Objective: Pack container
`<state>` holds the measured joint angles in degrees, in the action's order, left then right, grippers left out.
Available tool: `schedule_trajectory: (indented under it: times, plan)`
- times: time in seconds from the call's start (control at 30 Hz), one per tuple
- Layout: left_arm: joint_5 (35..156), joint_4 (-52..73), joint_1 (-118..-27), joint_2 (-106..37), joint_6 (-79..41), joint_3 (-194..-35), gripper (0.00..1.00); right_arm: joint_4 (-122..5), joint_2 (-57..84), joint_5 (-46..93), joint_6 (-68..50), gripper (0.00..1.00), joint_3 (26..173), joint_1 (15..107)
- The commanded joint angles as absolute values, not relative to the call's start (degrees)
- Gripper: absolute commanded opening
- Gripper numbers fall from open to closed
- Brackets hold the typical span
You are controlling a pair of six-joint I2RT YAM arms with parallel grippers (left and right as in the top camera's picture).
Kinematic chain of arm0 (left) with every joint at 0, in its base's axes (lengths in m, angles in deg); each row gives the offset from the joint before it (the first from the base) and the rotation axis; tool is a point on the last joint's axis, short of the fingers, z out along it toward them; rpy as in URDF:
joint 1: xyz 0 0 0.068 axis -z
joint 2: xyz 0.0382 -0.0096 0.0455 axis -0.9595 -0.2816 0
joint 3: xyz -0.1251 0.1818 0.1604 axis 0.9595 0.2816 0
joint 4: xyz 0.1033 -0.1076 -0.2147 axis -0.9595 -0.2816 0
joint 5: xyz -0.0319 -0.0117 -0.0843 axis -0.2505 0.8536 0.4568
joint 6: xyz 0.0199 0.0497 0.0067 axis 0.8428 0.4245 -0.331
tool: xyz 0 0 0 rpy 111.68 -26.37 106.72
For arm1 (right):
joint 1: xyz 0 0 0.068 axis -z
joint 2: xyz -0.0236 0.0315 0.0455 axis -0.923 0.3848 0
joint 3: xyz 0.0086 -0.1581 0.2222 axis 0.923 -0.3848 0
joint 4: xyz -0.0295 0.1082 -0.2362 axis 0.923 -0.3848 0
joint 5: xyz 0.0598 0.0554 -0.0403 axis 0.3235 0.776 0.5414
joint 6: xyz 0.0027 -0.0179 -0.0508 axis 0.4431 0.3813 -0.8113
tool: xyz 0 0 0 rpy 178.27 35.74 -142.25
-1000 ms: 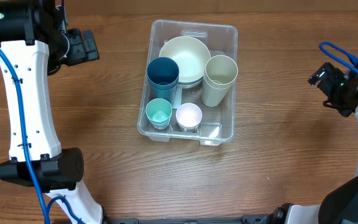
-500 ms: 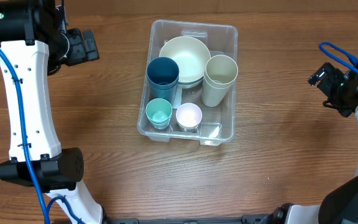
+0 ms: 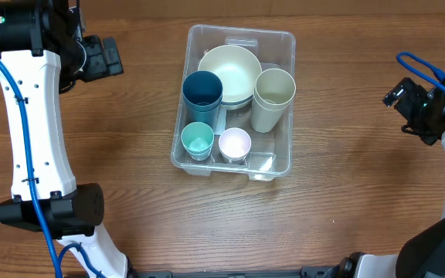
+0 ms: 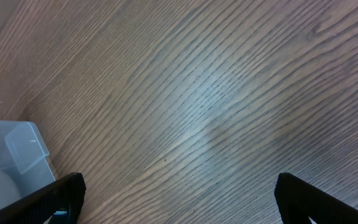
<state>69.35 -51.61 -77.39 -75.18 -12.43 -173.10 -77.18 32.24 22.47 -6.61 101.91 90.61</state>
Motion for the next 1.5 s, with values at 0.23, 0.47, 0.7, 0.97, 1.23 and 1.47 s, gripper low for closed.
schedule_trajectory:
  times: [0.23,0.47,0.7,0.97,1.23,1.47]
  plan:
    - [68.34,-50.56,-77.26,-74.39,-10.66,-173.56,1.00,-77.05,32.11,22.99,-7.00,1.00,102.89,90.81]
    - [69.74,-41.53,-73.76,-68.16,-4.19,-171.92,1.00,-77.05,32.11,22.99,-7.00,1.00,102.89,90.81]
    - [69.92,-23.92,-70.00,-53.34,4.62,-154.50,1.00,-77.05,32.11,22.99,-7.00,1.00,102.89,90.81]
    - [70.75,-0.64,-69.87,-30.26,5.58,-120.05,1.00,-77.07,32.11,22.99,-7.00,1.00,102.89,90.81]
    - [71.32,16.19,-69.87,-7.68,5.62,-87.51,1.00,-77.05,32.11,22.99,-7.00,1.00,102.89,90.81]
    - [73.30,26.27,-69.89,10.06,5.60,-64.32,1.00,-77.05,32.11,22.99,-7.00,1.00,102.89,90.81]
